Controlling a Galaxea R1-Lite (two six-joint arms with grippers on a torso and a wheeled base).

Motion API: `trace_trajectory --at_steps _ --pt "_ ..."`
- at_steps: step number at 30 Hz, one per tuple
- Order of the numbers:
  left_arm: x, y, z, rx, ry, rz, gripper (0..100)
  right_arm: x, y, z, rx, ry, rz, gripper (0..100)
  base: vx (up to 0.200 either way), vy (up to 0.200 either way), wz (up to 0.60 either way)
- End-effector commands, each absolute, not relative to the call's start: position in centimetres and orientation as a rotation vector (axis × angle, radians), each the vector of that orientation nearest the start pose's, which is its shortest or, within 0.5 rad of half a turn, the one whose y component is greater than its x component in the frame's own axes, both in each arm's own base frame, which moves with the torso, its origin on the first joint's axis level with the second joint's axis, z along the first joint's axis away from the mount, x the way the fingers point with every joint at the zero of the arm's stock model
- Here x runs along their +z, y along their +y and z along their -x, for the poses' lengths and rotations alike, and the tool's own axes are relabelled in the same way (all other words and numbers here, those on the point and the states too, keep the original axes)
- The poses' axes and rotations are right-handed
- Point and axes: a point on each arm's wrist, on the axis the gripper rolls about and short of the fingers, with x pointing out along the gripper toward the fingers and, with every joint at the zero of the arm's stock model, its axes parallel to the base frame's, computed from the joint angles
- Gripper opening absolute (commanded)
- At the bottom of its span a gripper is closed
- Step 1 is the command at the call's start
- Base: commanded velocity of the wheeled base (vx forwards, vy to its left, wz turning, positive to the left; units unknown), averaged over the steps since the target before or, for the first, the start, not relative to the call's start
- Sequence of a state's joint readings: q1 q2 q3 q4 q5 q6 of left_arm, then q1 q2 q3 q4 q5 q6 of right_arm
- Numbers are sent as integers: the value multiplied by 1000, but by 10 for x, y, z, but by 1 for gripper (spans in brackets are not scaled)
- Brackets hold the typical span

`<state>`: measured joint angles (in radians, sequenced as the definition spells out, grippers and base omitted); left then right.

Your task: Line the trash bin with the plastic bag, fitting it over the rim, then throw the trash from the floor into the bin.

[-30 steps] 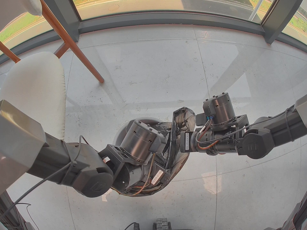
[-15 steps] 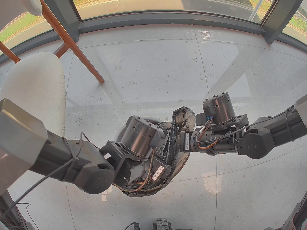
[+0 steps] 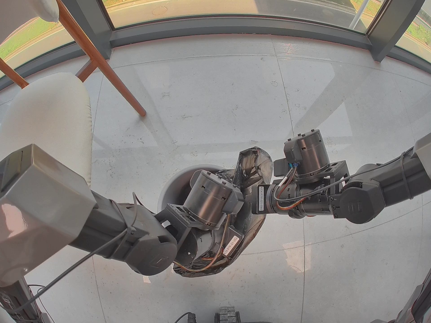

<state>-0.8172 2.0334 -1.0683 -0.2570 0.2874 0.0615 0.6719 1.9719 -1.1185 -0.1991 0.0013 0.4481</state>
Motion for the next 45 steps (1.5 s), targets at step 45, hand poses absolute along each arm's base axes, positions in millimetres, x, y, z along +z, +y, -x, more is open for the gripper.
trace_trajectory --at_steps 45 --pt "172 -149 -342 -191 462 -221 0 74 195 -322 575 618 -89 0 0 0 0"
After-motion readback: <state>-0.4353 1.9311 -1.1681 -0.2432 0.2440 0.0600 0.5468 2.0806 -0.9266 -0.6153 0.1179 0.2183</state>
